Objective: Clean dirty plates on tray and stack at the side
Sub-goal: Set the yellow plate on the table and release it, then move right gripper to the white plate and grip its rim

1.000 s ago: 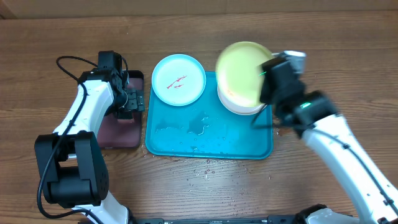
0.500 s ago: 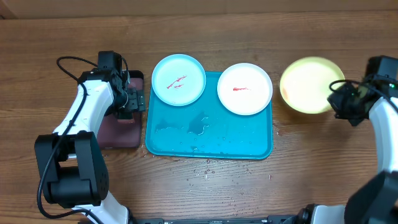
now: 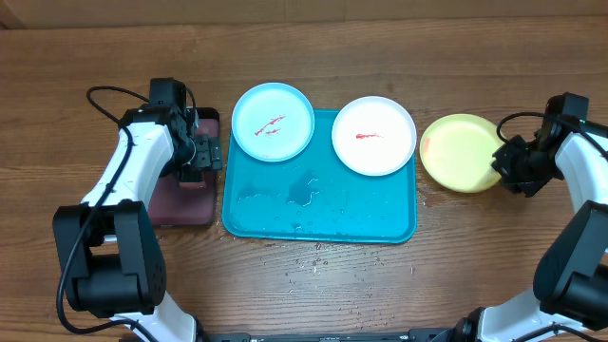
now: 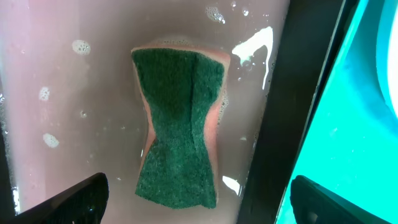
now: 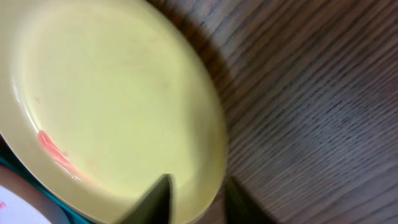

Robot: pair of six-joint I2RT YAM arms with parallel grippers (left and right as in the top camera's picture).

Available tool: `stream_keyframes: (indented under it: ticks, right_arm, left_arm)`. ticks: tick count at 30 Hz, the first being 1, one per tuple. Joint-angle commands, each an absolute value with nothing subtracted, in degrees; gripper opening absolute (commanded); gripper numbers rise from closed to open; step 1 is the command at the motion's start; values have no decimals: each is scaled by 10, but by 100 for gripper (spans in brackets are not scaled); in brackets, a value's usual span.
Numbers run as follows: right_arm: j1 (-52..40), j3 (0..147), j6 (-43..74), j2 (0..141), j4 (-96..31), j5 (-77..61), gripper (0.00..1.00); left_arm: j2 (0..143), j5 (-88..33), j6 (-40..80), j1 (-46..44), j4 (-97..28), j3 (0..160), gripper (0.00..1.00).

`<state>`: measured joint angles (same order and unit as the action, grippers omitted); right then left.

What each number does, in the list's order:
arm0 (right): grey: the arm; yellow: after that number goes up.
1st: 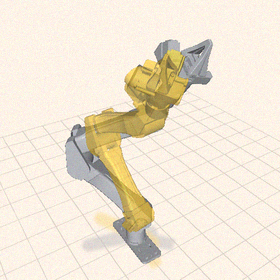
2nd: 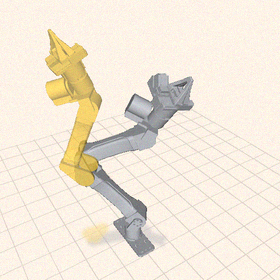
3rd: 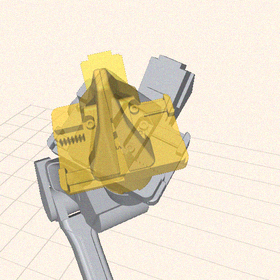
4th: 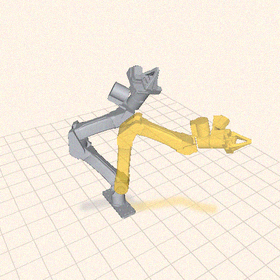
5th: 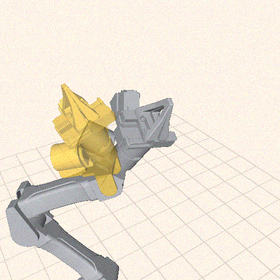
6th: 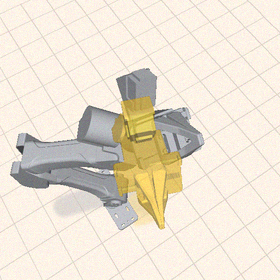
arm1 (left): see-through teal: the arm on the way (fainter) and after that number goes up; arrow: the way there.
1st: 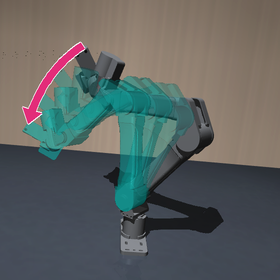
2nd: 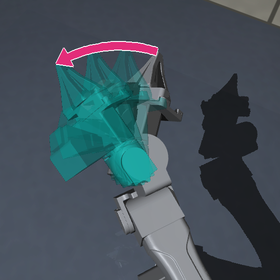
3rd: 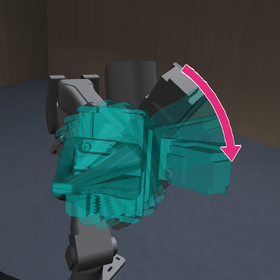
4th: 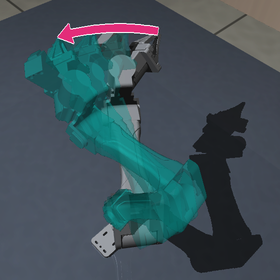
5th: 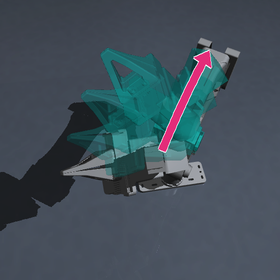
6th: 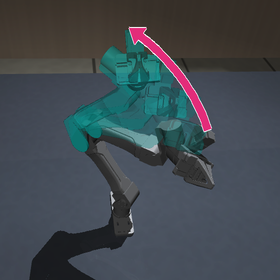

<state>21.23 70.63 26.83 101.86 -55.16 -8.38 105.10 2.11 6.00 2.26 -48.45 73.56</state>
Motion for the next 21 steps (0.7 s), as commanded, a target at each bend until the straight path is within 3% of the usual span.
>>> stream_keyframes:
  ticks: [1, 8, 15, 21]
  right_arm:
    - [210, 721, 263, 1016, -549, -119, 59]
    - [175, 743, 118, 1008, -526, -302, 63]
    - [46, 838, 29, 1009, -530, -262, 66]
    - [-90, 856, 23, 1017, -447, -157, 68]
  left_arm:
    - [1042, 15, 64, 22, -486, 740, 93]
    - [1042, 15, 64, 22, -487, 740, 94]
    - [1042, 15, 64, 22, -486, 740, 94]
    - [1042, 15, 64, 22, -486, 740, 94]
